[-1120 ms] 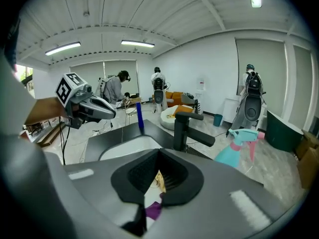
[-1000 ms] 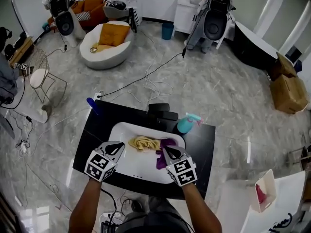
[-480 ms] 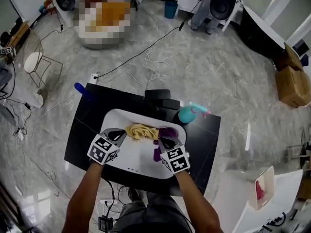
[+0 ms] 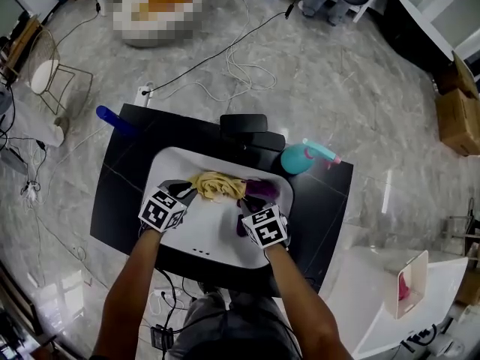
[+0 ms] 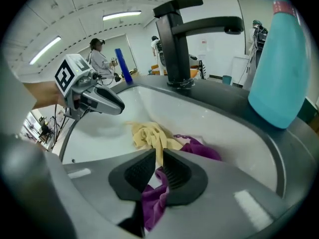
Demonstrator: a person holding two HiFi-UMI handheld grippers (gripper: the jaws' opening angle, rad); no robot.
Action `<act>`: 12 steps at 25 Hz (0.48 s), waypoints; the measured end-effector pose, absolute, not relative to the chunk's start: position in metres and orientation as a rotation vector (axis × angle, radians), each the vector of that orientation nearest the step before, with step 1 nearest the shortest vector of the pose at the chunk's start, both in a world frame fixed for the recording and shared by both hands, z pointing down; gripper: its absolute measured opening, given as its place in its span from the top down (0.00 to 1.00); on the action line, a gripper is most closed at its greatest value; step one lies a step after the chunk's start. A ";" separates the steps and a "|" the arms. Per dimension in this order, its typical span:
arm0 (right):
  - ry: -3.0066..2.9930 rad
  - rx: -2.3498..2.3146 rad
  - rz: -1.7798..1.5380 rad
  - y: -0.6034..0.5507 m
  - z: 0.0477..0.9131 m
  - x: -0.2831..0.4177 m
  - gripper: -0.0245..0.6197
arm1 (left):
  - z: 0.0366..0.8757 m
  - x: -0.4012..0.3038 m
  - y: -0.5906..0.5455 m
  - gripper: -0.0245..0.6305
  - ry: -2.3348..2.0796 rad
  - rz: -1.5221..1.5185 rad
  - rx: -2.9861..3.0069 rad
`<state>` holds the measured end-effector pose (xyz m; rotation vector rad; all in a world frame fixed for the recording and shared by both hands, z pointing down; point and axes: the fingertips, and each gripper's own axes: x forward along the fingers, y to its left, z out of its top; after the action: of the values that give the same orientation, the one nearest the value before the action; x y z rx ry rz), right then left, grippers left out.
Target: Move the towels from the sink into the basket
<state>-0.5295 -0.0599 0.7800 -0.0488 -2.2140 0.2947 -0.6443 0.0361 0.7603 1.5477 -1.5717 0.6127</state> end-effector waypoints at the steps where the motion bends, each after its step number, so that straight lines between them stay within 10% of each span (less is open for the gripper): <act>1: -2.206 -0.053 0.297 -0.059 0.785 -0.530 0.87 | 0.767 -0.645 0.036 0.84 -1.561 0.625 1.542; 12: -2.072 -0.093 0.265 -0.046 0.843 -0.538 0.76 | 0.830 -0.658 0.040 0.65 -1.492 0.764 1.484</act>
<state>-0.5384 -0.0460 0.8429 -0.0929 -2.0724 0.2647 -0.6576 0.0404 0.8301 1.4843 -1.4916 0.7641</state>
